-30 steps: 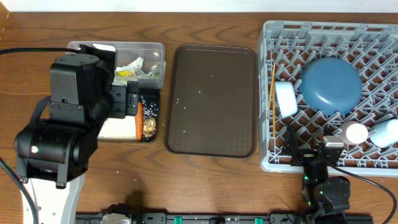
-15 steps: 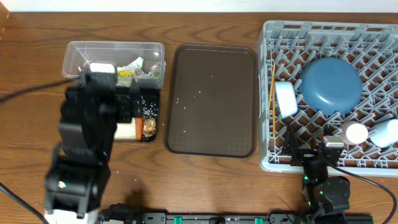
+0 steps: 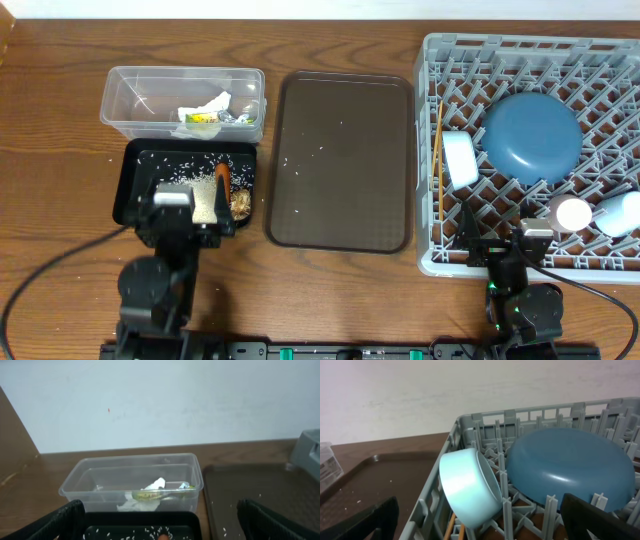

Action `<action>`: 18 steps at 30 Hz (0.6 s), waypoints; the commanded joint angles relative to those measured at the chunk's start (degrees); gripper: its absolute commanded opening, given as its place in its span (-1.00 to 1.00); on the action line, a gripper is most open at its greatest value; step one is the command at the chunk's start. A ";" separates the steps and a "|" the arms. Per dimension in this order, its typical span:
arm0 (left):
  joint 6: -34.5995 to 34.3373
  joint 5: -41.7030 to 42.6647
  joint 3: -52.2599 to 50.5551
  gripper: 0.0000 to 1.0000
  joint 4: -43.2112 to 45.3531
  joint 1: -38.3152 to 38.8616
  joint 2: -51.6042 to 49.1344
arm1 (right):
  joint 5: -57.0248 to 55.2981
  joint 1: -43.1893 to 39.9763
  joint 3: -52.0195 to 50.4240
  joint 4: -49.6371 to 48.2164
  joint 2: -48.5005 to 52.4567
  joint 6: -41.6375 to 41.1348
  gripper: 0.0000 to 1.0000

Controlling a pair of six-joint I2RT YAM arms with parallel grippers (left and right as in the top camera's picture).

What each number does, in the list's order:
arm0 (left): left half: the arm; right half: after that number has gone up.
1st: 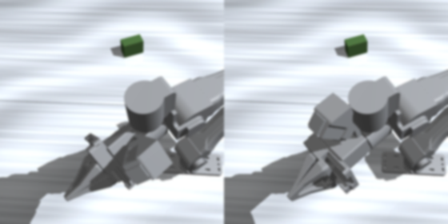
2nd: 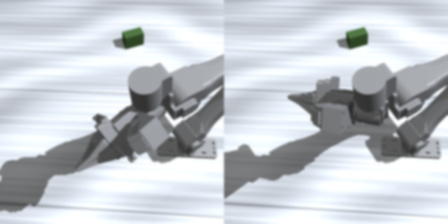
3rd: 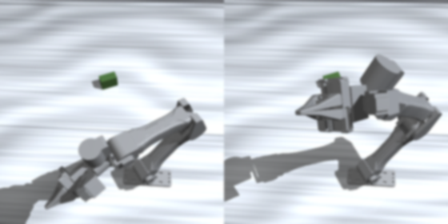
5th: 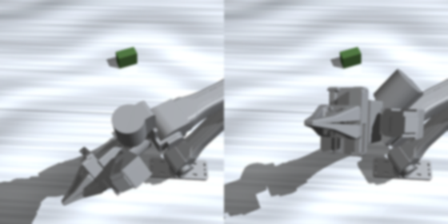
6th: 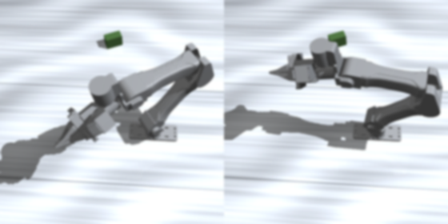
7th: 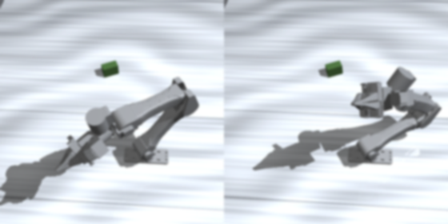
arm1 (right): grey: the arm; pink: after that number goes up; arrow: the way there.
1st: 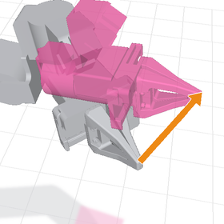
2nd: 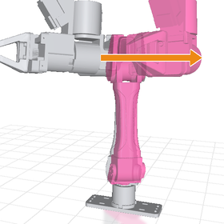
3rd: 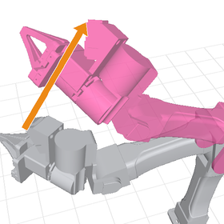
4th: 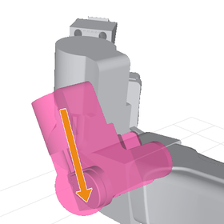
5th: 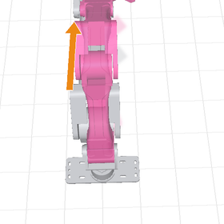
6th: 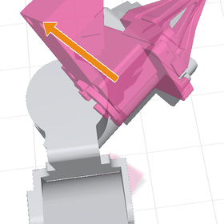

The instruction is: Sort waste into correct bins and load items into the dishwasher rack

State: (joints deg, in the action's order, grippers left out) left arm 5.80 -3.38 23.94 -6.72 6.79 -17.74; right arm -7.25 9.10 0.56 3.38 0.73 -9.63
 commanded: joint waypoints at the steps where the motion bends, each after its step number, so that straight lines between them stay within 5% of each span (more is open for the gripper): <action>1: -0.50 0.37 -3.26 0.96 0.42 -0.42 5.88 | 0.22 -0.46 -0.24 0.04 -0.39 -0.59 0.98; 9: -0.48 0.37 -11.19 0.96 0.48 -0.39 17.81 | 0.22 -0.46 -0.24 0.04 -0.39 -0.59 0.99; 18: -0.48 0.37 -19.21 0.96 3.30 -0.39 17.66 | 0.22 -0.46 -0.24 0.04 -0.39 -0.59 0.99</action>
State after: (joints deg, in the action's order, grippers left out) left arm 5.80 -3.36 6.44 -4.67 6.74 -0.62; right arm -7.25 9.10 0.56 3.40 0.69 -9.63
